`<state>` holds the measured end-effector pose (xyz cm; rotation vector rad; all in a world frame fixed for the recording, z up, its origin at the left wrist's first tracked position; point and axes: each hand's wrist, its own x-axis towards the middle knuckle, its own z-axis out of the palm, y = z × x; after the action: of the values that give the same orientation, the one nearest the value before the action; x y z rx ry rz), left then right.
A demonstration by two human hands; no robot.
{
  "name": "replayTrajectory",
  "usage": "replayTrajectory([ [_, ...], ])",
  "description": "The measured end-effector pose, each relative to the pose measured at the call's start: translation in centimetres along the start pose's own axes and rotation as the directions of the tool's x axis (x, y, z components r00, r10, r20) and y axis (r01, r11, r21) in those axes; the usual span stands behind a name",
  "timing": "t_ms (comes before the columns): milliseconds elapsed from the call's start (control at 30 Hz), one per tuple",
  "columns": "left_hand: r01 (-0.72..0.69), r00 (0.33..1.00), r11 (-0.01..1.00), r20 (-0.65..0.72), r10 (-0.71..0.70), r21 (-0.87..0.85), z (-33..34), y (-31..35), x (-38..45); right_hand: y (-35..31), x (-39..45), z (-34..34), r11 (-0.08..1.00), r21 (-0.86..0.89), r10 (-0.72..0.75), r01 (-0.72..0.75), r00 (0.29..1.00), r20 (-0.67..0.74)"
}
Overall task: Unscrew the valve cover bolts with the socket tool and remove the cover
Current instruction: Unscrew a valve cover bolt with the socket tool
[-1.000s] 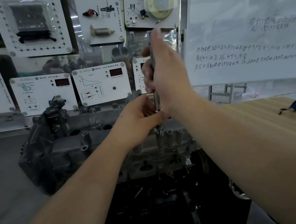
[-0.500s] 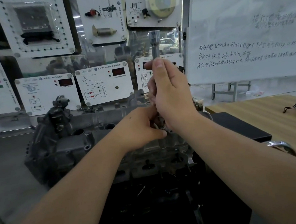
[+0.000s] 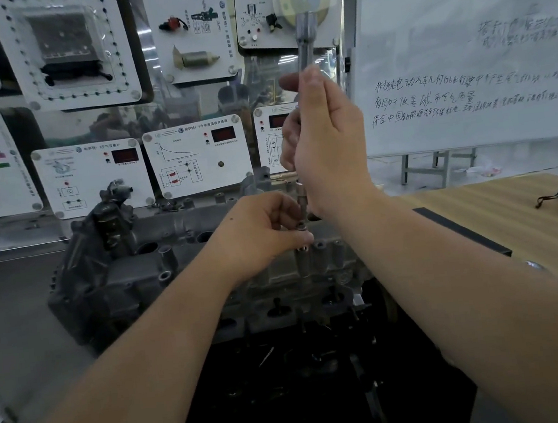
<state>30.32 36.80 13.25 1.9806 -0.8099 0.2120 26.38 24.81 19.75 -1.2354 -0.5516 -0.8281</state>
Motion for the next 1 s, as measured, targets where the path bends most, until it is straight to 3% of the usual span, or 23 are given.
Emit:
replayTrajectory([
  [200, -0.009, 0.999, 0.994, -0.038, 0.005, -0.106, 0.0, -0.2, 0.1, 0.6, -0.6, -1.5, 0.998, -0.053, 0.023, -0.027, 0.997, -0.072],
  [400, -0.012, 0.994, 0.987, -0.112, -0.006, -0.157, 0.3, 0.1, 0.2, 0.7, -1.1, -3.9, 0.973, -0.178, 0.114, -0.146, 0.977, -0.179],
  [633, 0.037, 0.965, 0.966, -0.243, -0.101, -0.256, 0.6, 2.5, 0.6, -2.2, -3.3, -7.4, 0.882, -0.426, 0.185, -0.203, 0.979, -0.083],
  [767, 0.015, 0.957, 0.949, -0.271, -0.106, -0.315, 3.4, 6.9, 2.3, -5.1, -3.5, -9.4, 0.824, -0.505, 0.21, -0.258, 0.966, -0.152],
  [833, 0.025, 0.967, 0.932, -0.228, -0.114, -0.362, 6.5, 9.1, 2.9, -6.8, -3.9, -10.9, 0.786, -0.551, 0.194, -0.282, 0.958, -0.213],
  [1000, 0.097, 0.995, 0.844, 0.053, -0.082, -0.528, 16.6, 13.3, 3.3, -11.2, -6.0, -17.5, 0.71, -0.596, 0.155, -0.374, 0.909, -0.386],
])
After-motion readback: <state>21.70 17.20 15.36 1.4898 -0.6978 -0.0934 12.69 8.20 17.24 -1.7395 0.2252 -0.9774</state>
